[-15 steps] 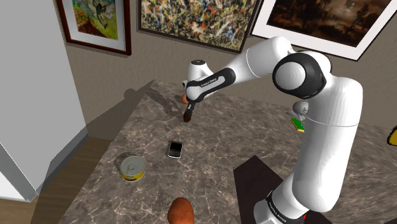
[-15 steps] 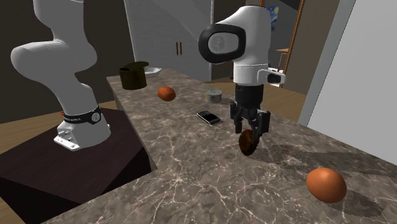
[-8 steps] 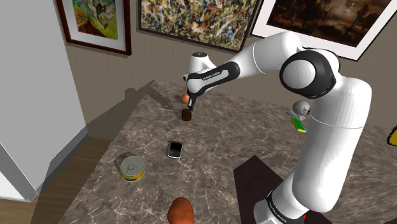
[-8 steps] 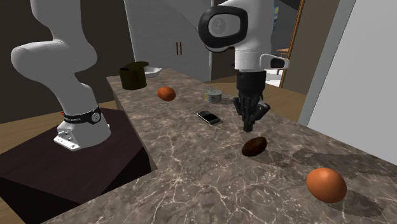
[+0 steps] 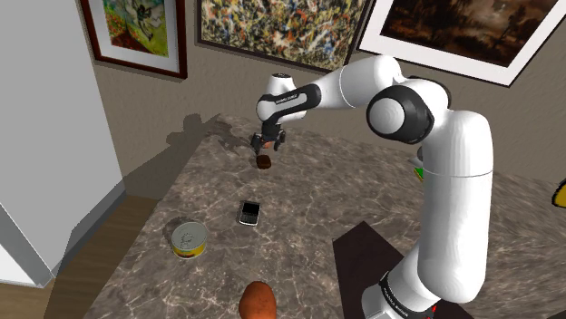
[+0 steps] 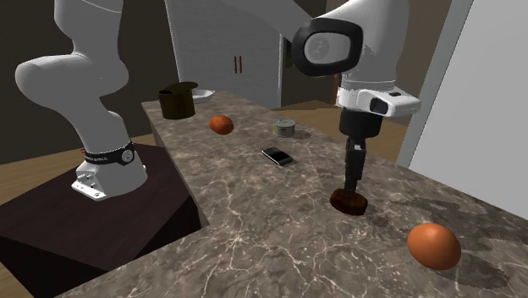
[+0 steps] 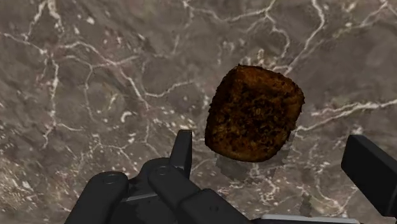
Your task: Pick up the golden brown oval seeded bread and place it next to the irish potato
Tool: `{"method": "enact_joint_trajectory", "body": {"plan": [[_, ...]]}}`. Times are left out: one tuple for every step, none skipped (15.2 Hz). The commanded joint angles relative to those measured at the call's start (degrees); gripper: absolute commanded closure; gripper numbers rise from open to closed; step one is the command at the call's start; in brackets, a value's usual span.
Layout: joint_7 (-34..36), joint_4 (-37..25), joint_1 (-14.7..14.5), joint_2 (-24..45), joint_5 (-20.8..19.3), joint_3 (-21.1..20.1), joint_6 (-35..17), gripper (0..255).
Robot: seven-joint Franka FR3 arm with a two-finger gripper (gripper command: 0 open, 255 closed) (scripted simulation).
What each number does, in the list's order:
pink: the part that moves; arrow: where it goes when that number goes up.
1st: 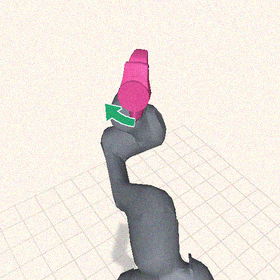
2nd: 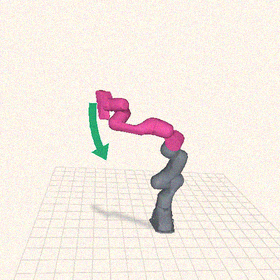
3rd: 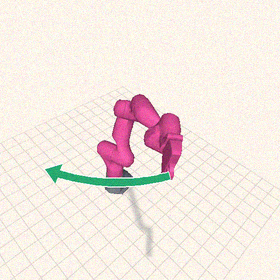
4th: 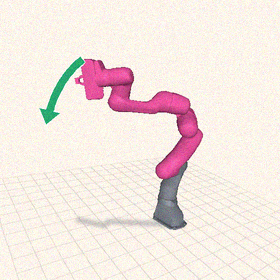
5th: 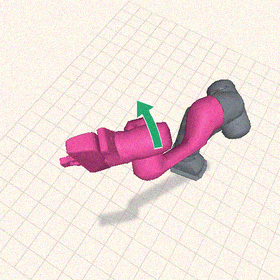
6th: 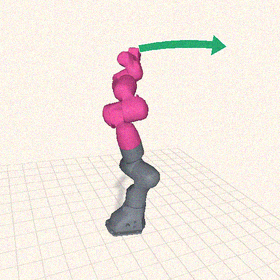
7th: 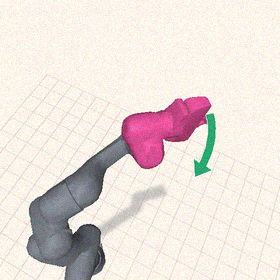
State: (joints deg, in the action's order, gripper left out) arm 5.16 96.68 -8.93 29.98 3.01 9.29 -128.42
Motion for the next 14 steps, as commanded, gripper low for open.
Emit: {"method": "enact_joint_trajectory", "body": {"plan": [[2.64, -0.18, 0.02, 1.16, 1.09, 0.26, -0.88, 0], [2.59, -0.08, 0.07, 1.62, 1.18, 0.21, -1.43, 0], [2.54, 0.0, 0.12, 2.09, 1.26, 0.16, -1.97, 0], [2.49, 0.07, 0.17, 2.56, 1.34, 0.11, -2.51, 0], [2.44, 0.12, 0.22, 3.04, 1.43, 0.06, -3.04, 0], [2.41, 0.17, 0.25, 3.31, 1.47, 0.03, -3.36, 0], [2.41, 0.15, 0.25, 3.32, 1.47, 0.02, -3.35, 0], [2.41, 0.15, 0.25, 3.32, 1.47, 0.02, -3.35, 0], [2.41, 0.15, 0.25, 3.32, 1.47, 0.02, -3.35, 0], [2.41, 0.15, 0.25, 3.32, 1.47, 0.02, -3.35, 0], [2.41, 0.15, 0.25, 3.32, 1.47, 0.02, -3.35, 0], [2.41, 0.15, 0.25, 3.32, 1.47, 0.02, -3.35, 0], [2.41, 0.15, 0.25, 3.32, 1.47, 0.02, -3.35, 0], [2.41, 0.15, 0.25, 3.32, 1.47, 0.02, -3.35, 255]]}}
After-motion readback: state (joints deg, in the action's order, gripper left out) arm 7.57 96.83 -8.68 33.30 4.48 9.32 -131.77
